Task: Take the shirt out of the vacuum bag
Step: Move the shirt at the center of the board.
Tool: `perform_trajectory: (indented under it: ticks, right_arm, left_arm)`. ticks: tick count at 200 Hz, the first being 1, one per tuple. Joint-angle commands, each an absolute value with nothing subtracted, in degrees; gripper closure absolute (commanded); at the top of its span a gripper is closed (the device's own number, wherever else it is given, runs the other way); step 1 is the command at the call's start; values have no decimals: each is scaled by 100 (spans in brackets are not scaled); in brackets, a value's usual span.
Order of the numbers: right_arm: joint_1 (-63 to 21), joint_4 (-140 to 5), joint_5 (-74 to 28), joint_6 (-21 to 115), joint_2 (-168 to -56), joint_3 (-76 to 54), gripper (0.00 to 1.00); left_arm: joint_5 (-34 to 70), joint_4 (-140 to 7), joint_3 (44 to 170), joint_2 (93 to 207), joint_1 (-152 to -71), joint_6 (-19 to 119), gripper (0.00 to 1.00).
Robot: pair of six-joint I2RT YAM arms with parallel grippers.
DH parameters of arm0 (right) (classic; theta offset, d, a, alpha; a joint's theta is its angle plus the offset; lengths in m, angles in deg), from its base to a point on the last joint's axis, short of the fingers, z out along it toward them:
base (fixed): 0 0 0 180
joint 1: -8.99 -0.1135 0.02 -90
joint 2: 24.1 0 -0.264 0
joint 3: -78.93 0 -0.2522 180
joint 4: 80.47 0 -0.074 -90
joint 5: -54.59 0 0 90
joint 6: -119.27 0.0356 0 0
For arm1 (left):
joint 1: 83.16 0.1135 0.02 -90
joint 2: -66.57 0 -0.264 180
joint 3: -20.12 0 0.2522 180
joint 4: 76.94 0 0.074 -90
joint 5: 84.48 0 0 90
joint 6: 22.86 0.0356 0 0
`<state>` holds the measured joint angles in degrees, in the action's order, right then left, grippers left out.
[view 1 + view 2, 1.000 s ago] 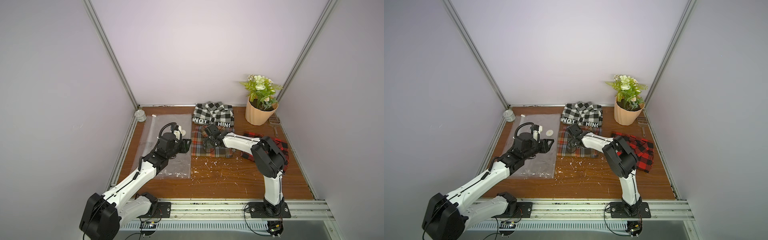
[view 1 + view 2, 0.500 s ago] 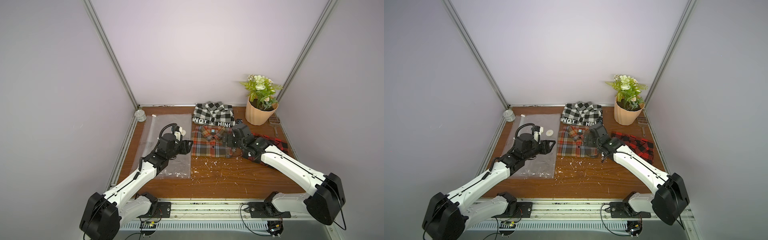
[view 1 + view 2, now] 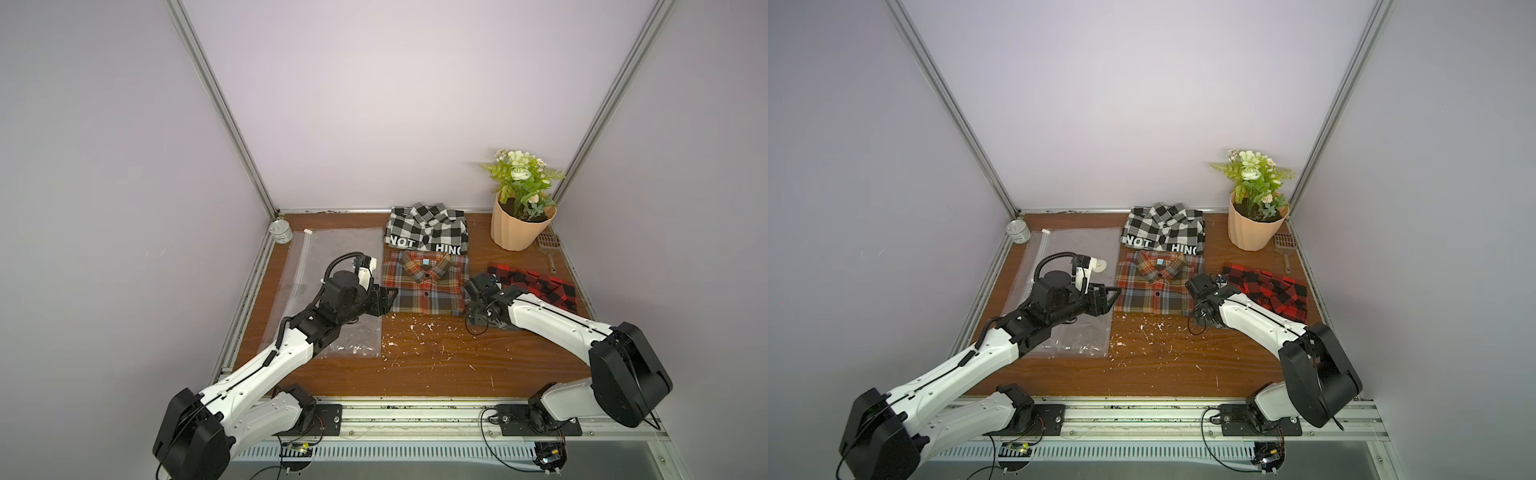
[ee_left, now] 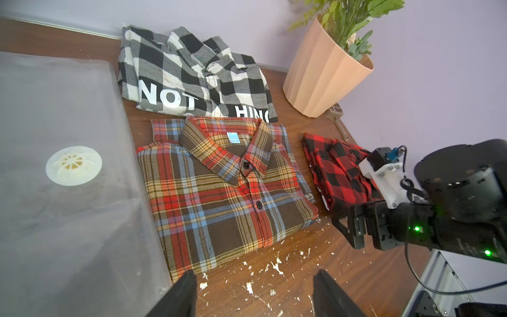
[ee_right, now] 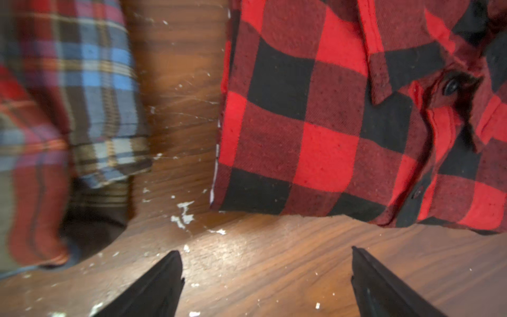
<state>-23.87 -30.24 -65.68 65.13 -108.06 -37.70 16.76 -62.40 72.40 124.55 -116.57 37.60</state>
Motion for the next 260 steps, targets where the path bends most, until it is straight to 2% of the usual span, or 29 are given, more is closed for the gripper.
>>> perform_trajectory:
  ticks: [1, 31, 88, 126, 138, 158, 200, 222, 238, 260]
  right_arm:
    - [-2385, -2800, -6994, 6394, -11286, -3342, 1]
    - [-2379, -2429, -7427, 6353, -11811, -2970, 1]
    - [-2066, -2579, -7525, 5925, -12359, -2701, 1]
    - [-1876, -2844, -7405, 5628, -12462, -2728, 8]
    - [-1864, -2897, -7351, 5590, -12507, -2758, 13]
    - [-1861, -2914, -7353, 5635, -12535, -2845, 29]
    - [-1665, -3047, -7184, 5634, -12343, -3062, 78]
    - [-1596, -3132, -7001, 5599, -12195, -3179, 93]
    - [-1597, -3184, -6799, 5603, -12036, -3291, 100]
    - [-1622, -3230, -6350, 5675, -11611, -3490, 100]
  left_arm:
    - [1580, -6163, 7207, 11987, -11717, 3803, 30]
    - [1572, -5976, 7110, 11714, -11726, 3791, 30]
    - [1541, -5758, 7129, 11492, -11785, 3877, 29]
    - [1031, -5382, 7453, 11547, -12373, 4245, 27]
    - [897, -5288, 7578, 11640, -12651, 4329, 26]
    - [825, -5183, 7698, 11809, -12924, 4378, 26]
    - [923, -5068, 7764, 11987, -13105, 4441, 26]
    - [736, -4748, 7883, 12107, -13132, 4546, 25]
    - [544, -4477, 8038, 12230, -13227, 4619, 25]
    - [226, -4267, 8213, 12392, -13532, 4653, 25]
